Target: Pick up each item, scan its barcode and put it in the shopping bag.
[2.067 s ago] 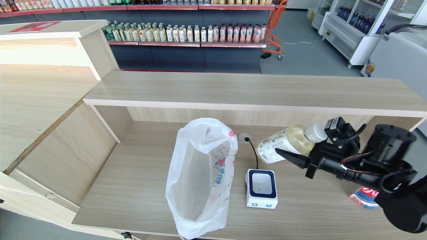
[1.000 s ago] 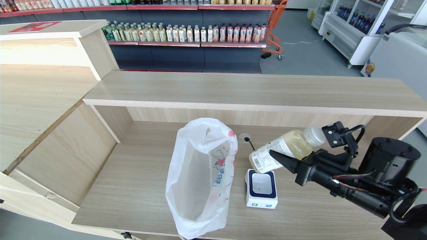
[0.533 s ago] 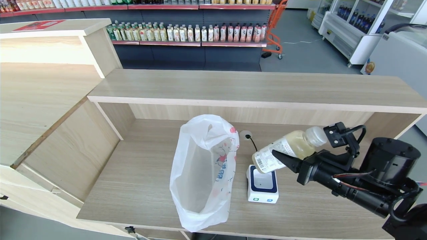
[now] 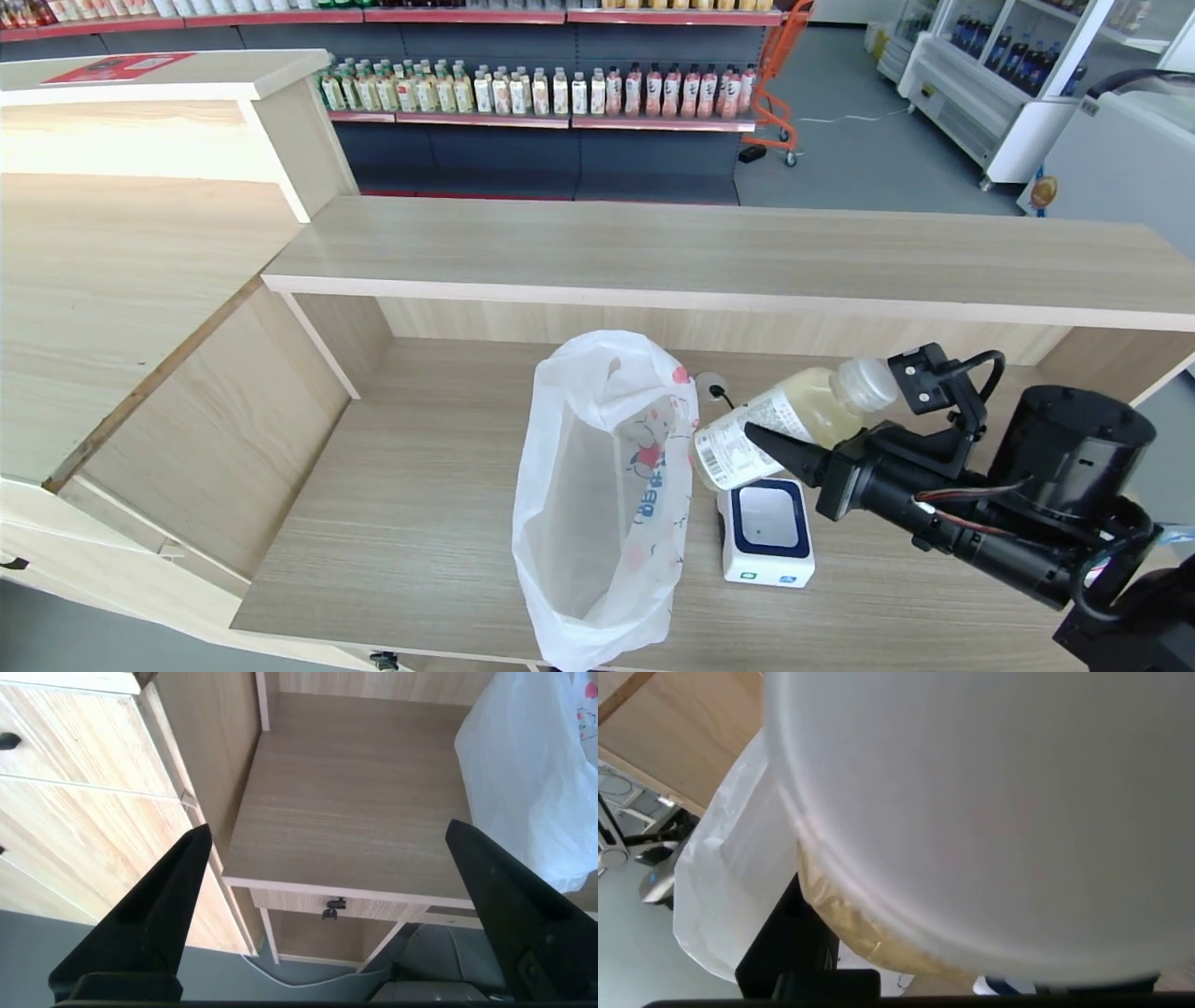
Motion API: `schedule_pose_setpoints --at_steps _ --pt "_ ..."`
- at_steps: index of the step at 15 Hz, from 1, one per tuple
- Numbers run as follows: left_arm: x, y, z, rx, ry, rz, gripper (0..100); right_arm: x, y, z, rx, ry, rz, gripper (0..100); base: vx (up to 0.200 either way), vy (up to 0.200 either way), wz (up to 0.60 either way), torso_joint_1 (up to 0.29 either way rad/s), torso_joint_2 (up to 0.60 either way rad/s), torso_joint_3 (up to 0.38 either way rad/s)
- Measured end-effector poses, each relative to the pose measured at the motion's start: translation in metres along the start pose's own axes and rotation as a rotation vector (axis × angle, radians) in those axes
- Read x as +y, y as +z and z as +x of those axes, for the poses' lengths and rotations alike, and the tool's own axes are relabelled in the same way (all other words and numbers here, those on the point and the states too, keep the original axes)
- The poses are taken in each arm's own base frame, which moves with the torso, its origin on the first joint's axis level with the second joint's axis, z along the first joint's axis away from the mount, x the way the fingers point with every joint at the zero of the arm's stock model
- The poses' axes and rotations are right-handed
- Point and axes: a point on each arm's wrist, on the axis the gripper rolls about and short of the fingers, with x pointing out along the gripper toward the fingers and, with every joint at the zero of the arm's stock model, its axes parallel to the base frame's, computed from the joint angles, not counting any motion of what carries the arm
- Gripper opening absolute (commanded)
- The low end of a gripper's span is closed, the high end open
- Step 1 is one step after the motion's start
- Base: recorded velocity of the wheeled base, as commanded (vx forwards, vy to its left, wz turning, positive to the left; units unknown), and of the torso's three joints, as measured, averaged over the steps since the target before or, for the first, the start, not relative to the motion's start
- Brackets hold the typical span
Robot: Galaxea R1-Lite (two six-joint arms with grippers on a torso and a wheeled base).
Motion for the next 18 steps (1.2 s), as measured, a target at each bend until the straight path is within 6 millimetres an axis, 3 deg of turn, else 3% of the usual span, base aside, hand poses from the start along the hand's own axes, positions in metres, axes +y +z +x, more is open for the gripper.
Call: schedule_pose_setpoints --at_steps 6,15,18 --pt "0.000 0.000 0.000 0.000 0.000 0.000 100 0.006 -0.015 0.027 0.040 0.050 0.008 0 0.000 0.000 0.00 0.000 0.00 0.000" --pt "0.000 0.000 0.000 0.000 0.001 0.000 100 0.001 -0.028 0.121 0.099 0.084 0.094 0 0.000 0.000 0.00 0.000 0.00 0.000" --pt "0.000 0.000 0.000 0.000 0.001 0.000 100 -0.002 -0.041 0.139 0.120 0.092 0.091 0 0.000 0.000 0.00 0.000 0.00 0.000"
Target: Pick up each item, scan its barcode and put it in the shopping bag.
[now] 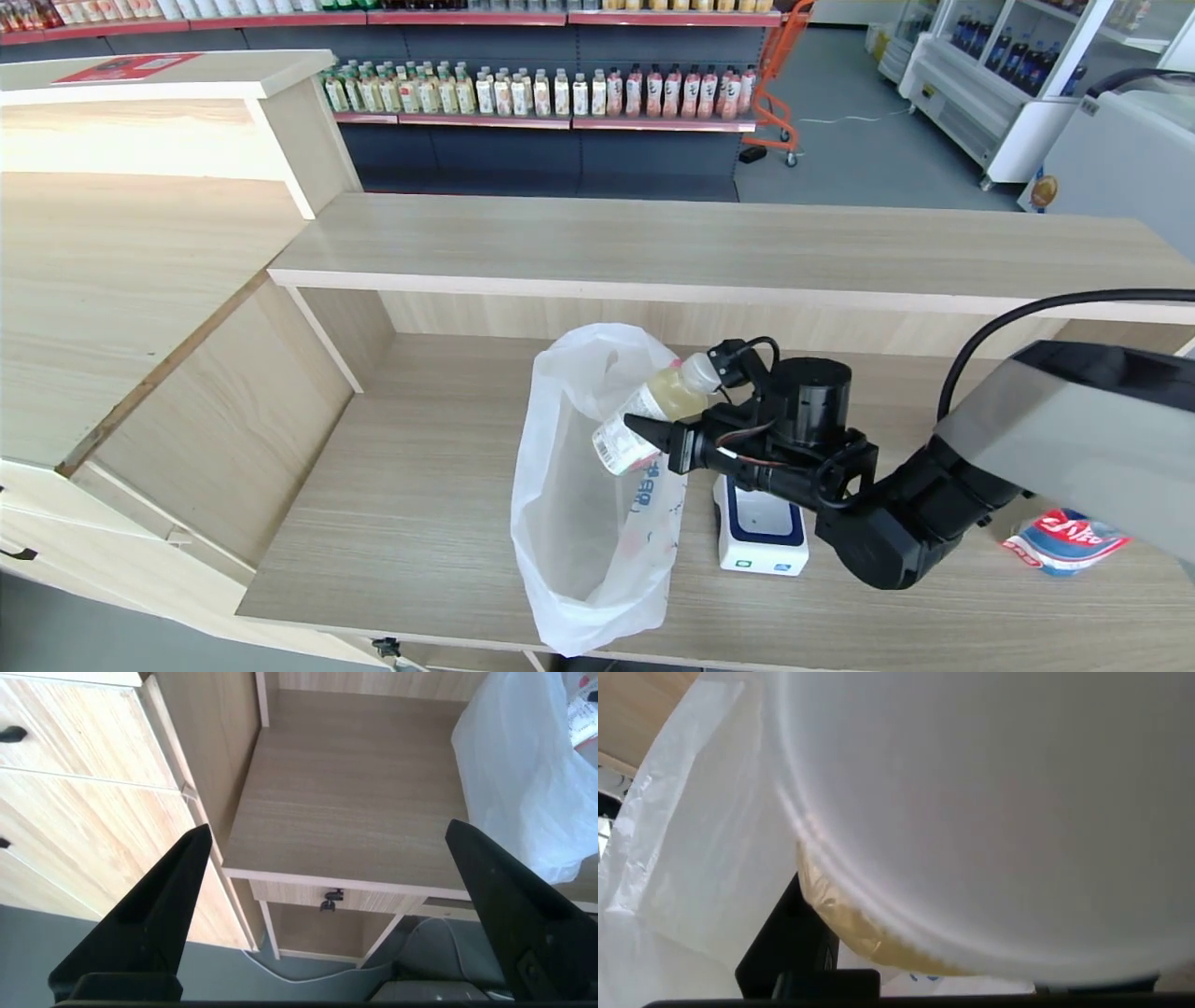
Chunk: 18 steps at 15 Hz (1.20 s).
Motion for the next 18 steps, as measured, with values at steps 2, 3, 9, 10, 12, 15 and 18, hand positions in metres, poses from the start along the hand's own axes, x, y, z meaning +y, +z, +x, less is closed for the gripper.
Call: schedule_pose_setpoints --at_steps 2,3,9,10,12,15,18 --pt "0.000 0.000 0.000 0.000 0.001 0.000 100 -0.001 -0.013 0.005 0.033 -0.001 -0.040 0 0.000 0.000 0.00 0.000 0.00 0.000" --pt "0.000 0.000 0.000 0.000 0.001 0.000 100 -0.003 -0.021 0.005 0.059 -0.003 -0.074 0 0.000 0.000 0.00 0.000 0.00 0.000" --pt "0.000 0.000 0.000 0.000 0.000 0.000 100 -0.012 -0.052 0.005 0.169 -0.010 -0.240 0 0.000 0.000 0.00 0.000 0.00 0.000" --pt "0.000 0.000 0.000 0.000 0.000 0.000 100 -0.011 -0.054 0.006 0.181 -0.008 -0.250 0 0.000 0.000 0.00 0.000 0.00 0.000" --pt "0.000 0.000 0.000 0.000 0.000 0.000 100 -0.009 -0.052 0.011 0.165 0.011 -0.254 100 0.000 0.000 0.00 0.000 0.00 0.000" --pt "0.000 0.000 0.000 0.000 0.000 0.000 100 -0.002 -0.045 0.018 0.132 0.043 -0.217 100 0.000 0.000 0.00 0.000 0.00 0.000" --pt "0.000 0.000 0.000 0.000 0.000 0.000 100 0.001 -0.040 0.019 0.115 0.050 -0.214 100 0.000 0.000 0.00 0.000 0.00 0.000"
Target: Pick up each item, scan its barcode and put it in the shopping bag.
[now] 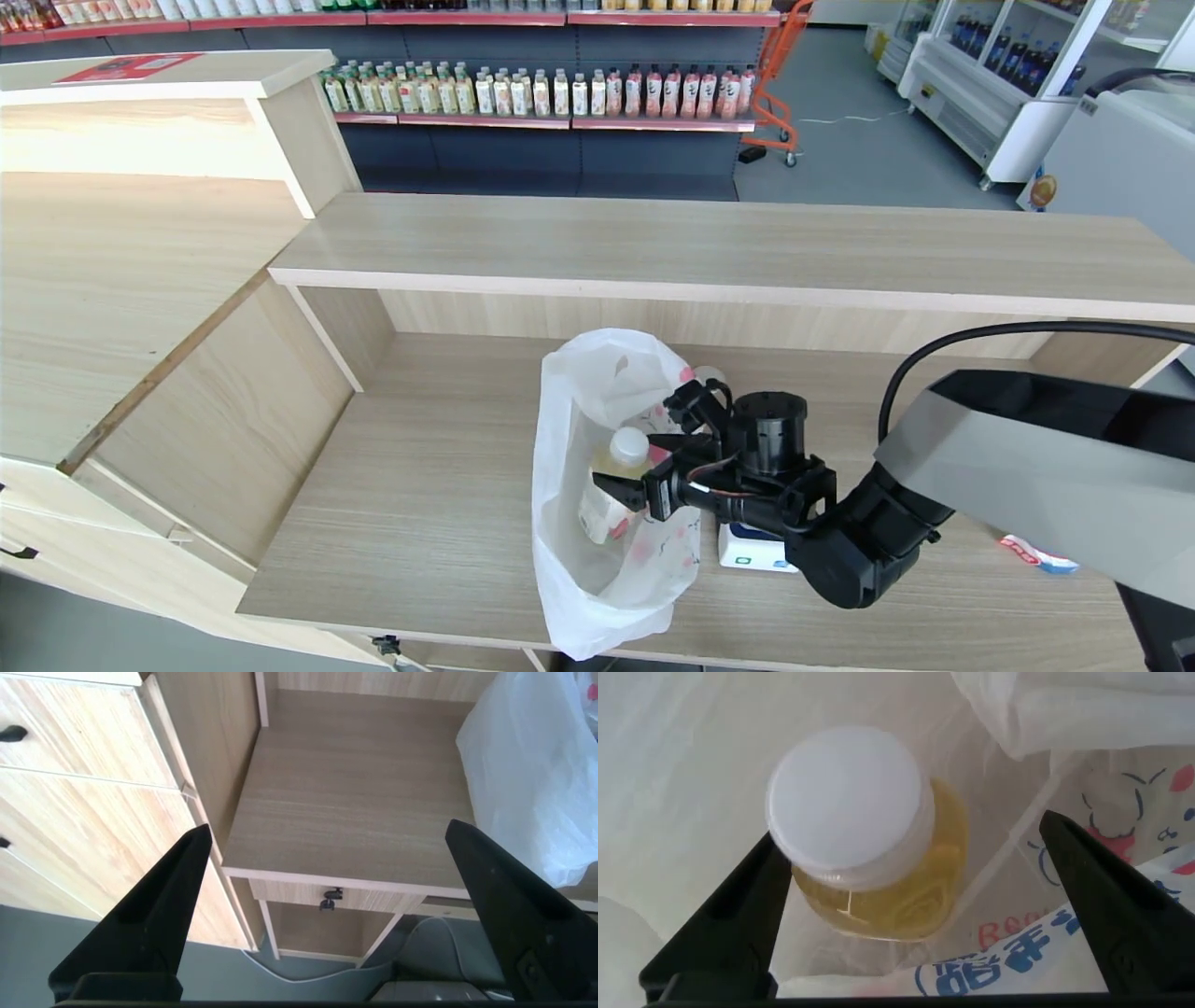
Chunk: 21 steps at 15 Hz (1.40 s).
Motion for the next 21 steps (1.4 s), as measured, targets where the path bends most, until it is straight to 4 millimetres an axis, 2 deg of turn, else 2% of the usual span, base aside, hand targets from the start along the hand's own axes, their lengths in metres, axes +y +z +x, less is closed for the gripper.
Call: schedule_pose_setpoints --at_steps 3,5,9,13,16,19,21 --pt "0.000 0.000 0.000 0.000 0.000 0.000 100 0.001 0.012 -0.003 -0.030 0.002 0.054 100 0.000 0.000 0.00 0.000 0.00 0.000" --pt "0.000 0.000 0.000 0.000 0.001 0.000 100 0.001 0.026 -0.008 -0.064 -0.029 0.126 100 0.000 0.000 0.00 0.000 0.00 0.000" --pt "0.000 0.000 0.000 0.000 0.000 0.000 100 -0.009 0.039 -0.046 -0.070 -0.128 0.253 100 0.000 0.000 0.00 0.000 0.00 0.000" --pt "0.000 0.000 0.000 0.000 0.000 0.000 100 -0.004 0.058 -0.064 -0.136 -0.121 0.280 100 0.000 0.000 0.00 0.000 0.00 0.000" --pt "0.000 0.000 0.000 0.000 0.001 0.000 100 -0.009 0.065 -0.081 -0.157 -0.153 0.278 100 0.000 0.000 0.00 0.000 0.00 0.000" --pt "0.000 0.000 0.000 0.000 0.001 0.000 100 -0.015 0.072 -0.113 -0.159 -0.246 0.286 100 0.000 0.000 0.00 0.000 0.00 0.000" --pt "0.000 0.000 0.000 0.000 0.000 0.000 100 -0.017 0.078 -0.154 -0.156 -0.368 0.277 100 0.000 0.000 0.00 0.000 0.00 0.000"
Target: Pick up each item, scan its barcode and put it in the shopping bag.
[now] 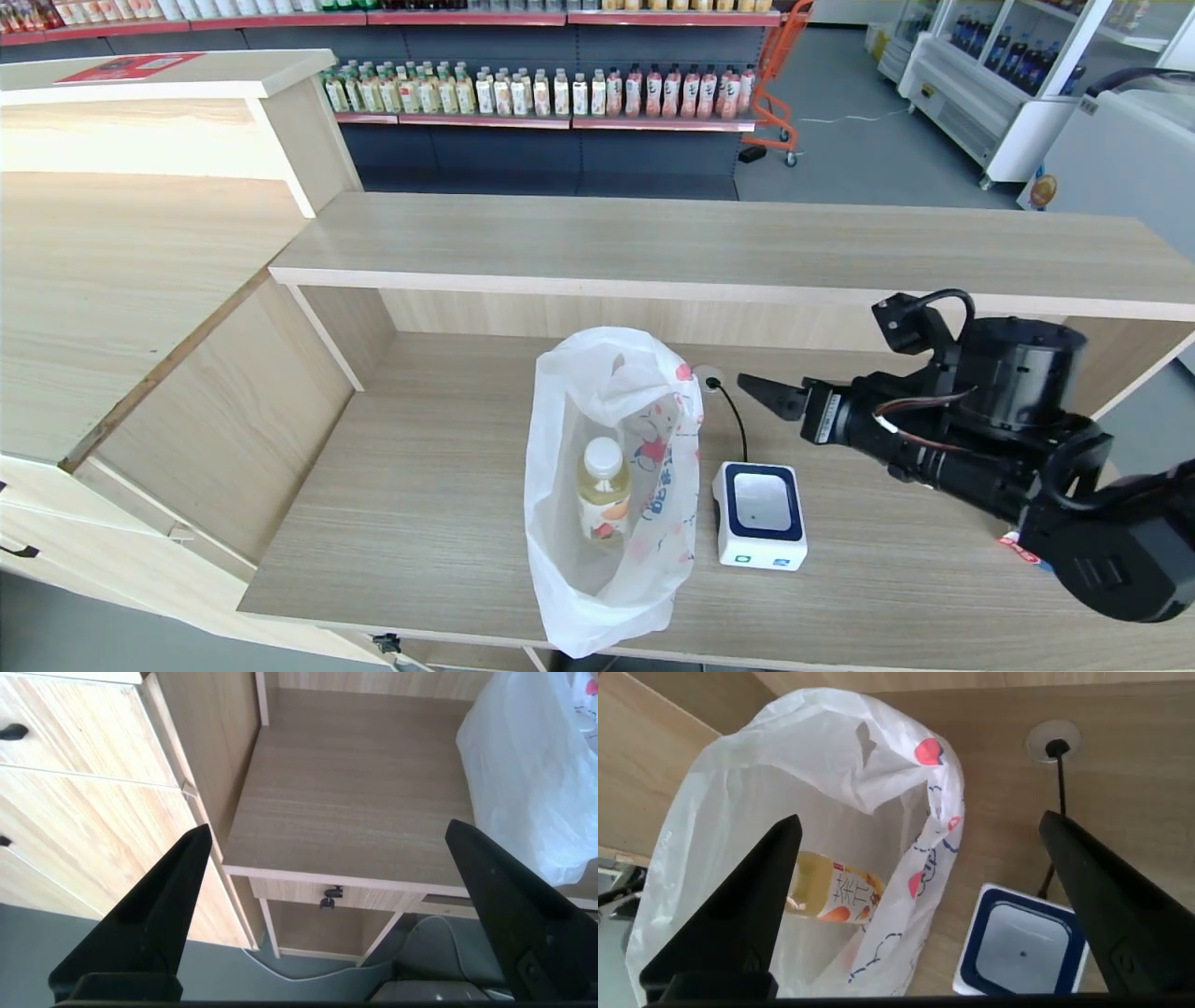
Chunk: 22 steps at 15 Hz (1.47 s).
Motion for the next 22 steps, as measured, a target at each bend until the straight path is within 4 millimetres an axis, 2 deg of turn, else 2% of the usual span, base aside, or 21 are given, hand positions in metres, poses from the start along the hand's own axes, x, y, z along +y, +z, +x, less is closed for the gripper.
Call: schedule_pose_setpoints --at_steps 3,6,8,12,14,16,22 --pt "0.000 0.000 0.000 0.000 -0.001 0.000 100 -0.018 0.018 -0.074 -0.033 -0.183 -0.062 100 0.000 0.000 0.00 0.000 0.00 0.000" --pt "0.000 0.000 0.000 0.000 0.000 0.000 100 -0.019 0.016 -0.146 -0.045 -0.313 -0.101 100 0.000 0.000 0.00 0.000 0.00 0.000" --pt "0.000 0.000 0.000 0.000 0.000 0.001 100 -0.012 -0.002 -0.189 -0.067 -0.357 -0.131 100 0.000 0.000 0.00 0.000 0.00 0.000" --pt "0.000 0.000 0.000 0.000 0.000 0.001 100 0.002 -0.066 -0.263 -0.059 -0.441 -0.183 100 0.000 0.000 0.00 0.000 0.00 0.000" --pt "0.000 0.000 0.000 0.000 0.000 0.000 100 0.005 -0.094 -0.283 -0.075 -0.488 -0.180 100 0.000 0.000 0.00 0.000 0.00 0.000" --pt "0.000 0.000 0.000 0.000 0.000 0.001 100 0.005 -0.117 -0.290 -0.055 -0.537 -0.165 100 0.000 0.000 0.00 0.000 0.00 0.000" --pt "0.000 0.000 0.000 0.000 0.000 -0.002 100 0.007 -0.124 -0.296 -0.138 -0.506 -0.231 100 0.000 -0.033 0.00 0.000 0.00 0.000"
